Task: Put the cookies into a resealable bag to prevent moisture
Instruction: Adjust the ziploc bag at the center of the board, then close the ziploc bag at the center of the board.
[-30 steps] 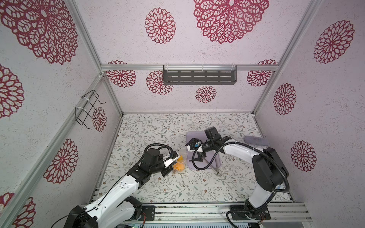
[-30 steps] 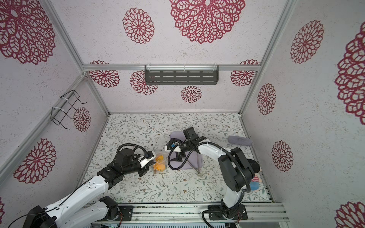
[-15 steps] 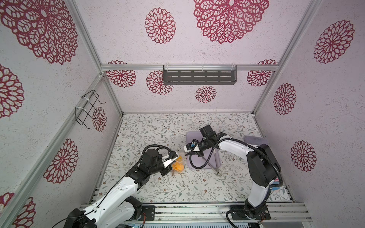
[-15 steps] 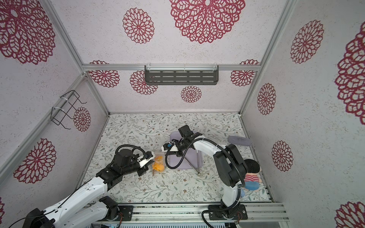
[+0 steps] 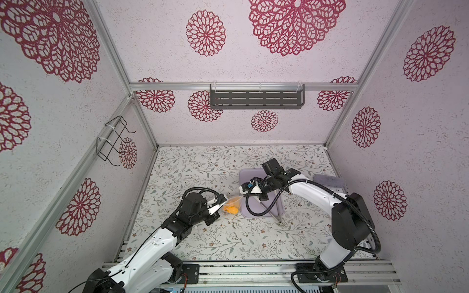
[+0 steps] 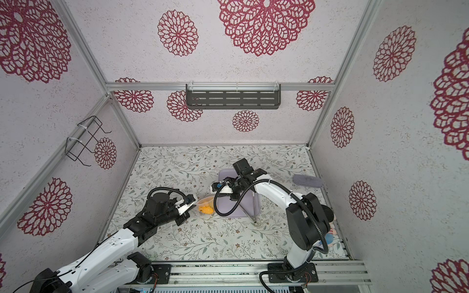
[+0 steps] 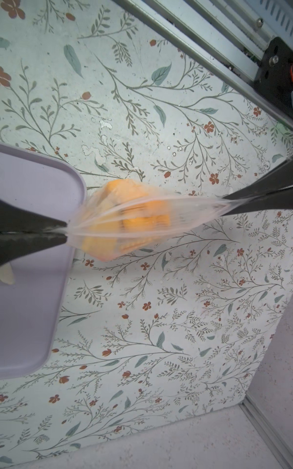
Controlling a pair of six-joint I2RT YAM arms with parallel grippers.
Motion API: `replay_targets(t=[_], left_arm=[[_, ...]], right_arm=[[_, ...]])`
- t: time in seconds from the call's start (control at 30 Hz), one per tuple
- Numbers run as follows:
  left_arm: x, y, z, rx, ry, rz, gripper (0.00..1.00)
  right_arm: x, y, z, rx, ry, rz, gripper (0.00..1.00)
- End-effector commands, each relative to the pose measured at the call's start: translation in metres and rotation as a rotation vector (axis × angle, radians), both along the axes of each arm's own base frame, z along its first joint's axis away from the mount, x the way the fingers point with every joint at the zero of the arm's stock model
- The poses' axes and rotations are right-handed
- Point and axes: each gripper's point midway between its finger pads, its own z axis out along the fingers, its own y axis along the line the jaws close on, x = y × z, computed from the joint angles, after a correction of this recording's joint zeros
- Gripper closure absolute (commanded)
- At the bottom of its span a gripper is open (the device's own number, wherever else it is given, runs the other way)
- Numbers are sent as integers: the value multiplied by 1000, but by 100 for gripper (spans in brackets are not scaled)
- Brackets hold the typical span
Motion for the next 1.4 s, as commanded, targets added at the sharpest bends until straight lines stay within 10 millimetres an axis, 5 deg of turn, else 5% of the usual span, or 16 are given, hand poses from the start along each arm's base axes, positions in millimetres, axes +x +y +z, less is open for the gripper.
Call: replay_targets(t=[0.0, 0.13, 0.23, 0.4, 0.5, 0.7, 0.97, 1.2, 1.37], left_arm=[[11, 5, 0, 8, -21, 32, 100], [13, -4, 1, -12, -9, -7, 100], [16, -11, 6, -21, -16, -40, 100], [18, -15, 15, -31, -49, -64, 100], [18, -16, 18, -34, -61, -69, 100], [18, -16, 20, -35, -67, -68, 100], [19, -15, 17, -38, -62, -58, 100], [18, -13, 21, -50, -74, -48, 100], [16, -10, 20, -62, -71, -39, 100]], right_arm=[[8, -17, 5, -33, 5, -102, 100], [5, -9, 5, 12, 1, -93, 94], [-1, 0, 8, 50, 5, -67, 73], [-1, 6, 20, 107, -22, -57, 21], [-6, 19, 18, 132, -27, -27, 9], [-14, 44, 6, 134, 2, 14, 16], [-12, 50, -5, 153, -6, -12, 16], [-11, 49, -14, 131, -23, -34, 39], [-9, 47, -15, 119, -34, -47, 68]])
